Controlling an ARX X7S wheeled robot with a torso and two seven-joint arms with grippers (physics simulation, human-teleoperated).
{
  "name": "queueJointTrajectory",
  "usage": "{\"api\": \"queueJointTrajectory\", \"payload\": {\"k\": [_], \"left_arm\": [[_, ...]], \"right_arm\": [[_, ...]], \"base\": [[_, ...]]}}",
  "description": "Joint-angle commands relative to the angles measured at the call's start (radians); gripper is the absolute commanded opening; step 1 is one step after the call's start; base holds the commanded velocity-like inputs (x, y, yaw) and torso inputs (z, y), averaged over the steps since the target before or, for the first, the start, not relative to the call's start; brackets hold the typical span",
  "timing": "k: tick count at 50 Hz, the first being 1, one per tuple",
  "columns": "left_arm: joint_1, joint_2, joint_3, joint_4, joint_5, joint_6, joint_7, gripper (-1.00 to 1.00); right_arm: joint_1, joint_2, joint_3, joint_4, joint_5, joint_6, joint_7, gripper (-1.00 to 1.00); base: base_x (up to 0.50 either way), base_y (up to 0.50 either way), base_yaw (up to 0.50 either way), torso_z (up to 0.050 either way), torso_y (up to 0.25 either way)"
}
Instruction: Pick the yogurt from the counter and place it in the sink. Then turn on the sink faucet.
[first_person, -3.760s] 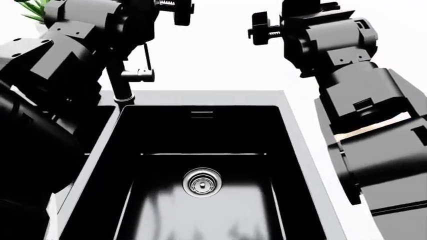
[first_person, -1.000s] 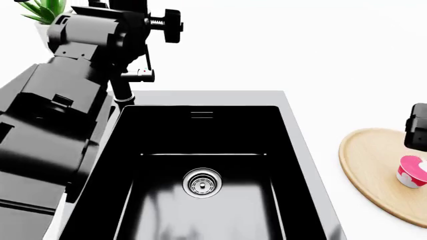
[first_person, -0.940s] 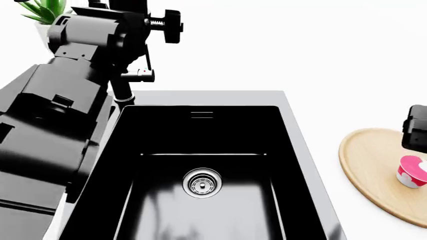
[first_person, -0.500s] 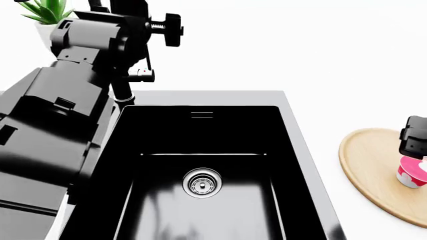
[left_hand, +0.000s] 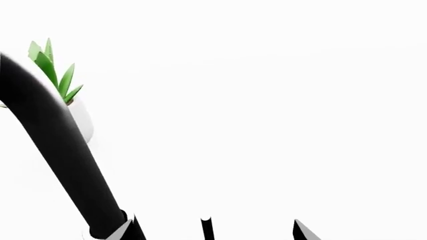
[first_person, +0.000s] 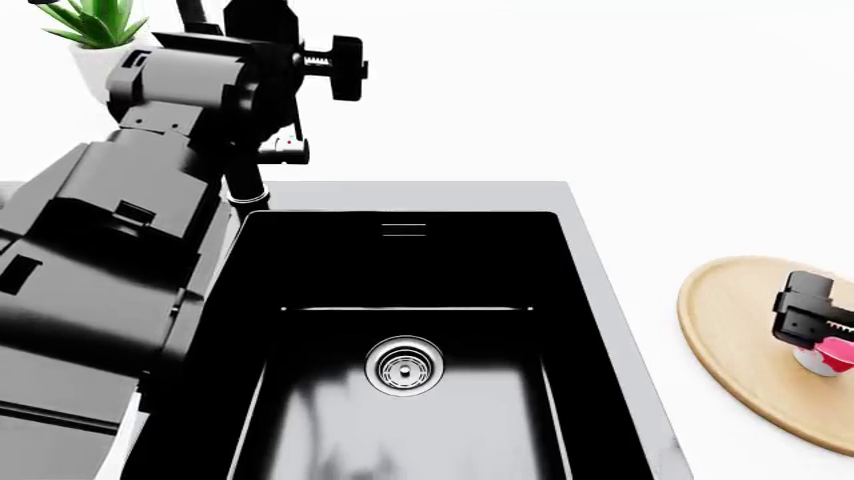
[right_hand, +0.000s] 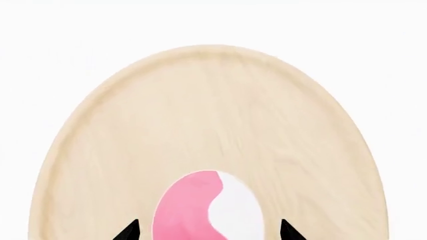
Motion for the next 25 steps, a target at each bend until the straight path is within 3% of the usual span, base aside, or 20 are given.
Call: {"api": "queueJointTrajectory", "payload": {"k": [1, 18, 19, 25], "left_arm": [[0.003, 0.0, 0.001, 0.0, -0.004, 0.001, 0.0, 1.0], [0.008, 0.0, 0.002, 0.0, -0.006, 0.0, 0.0, 1.0], [0.006, 0.0, 0.003, 0.0, -0.009, -0.002, 0.002, 1.0], [0.005, 0.0, 0.0, 0.0, -0.002, -0.003, 0.004, 1.0]], "right_arm": [[-0.057, -0.017, -0.028, 0.03, -0.02, -0.042, -0.058, 1.0], [-0.083, -0.036, -0.035, 0.041, -0.046, -0.037, -0.1, 1.0], [-0.058, -0.025, -0.026, 0.006, -0.077, -0.02, -0.088, -1.0], [-0.031, -0.016, -0.014, -0.014, -0.088, 0.004, -0.066, -1.0]], "base": [[0.0, 0.0, 0.0, 0.0, 0.0], [0.0, 0.0, 0.0, 0.0, 0.0], [0.0, 0.0, 0.0, 0.0, 0.0], [0.0, 0.0, 0.0, 0.0, 0.0]]}}
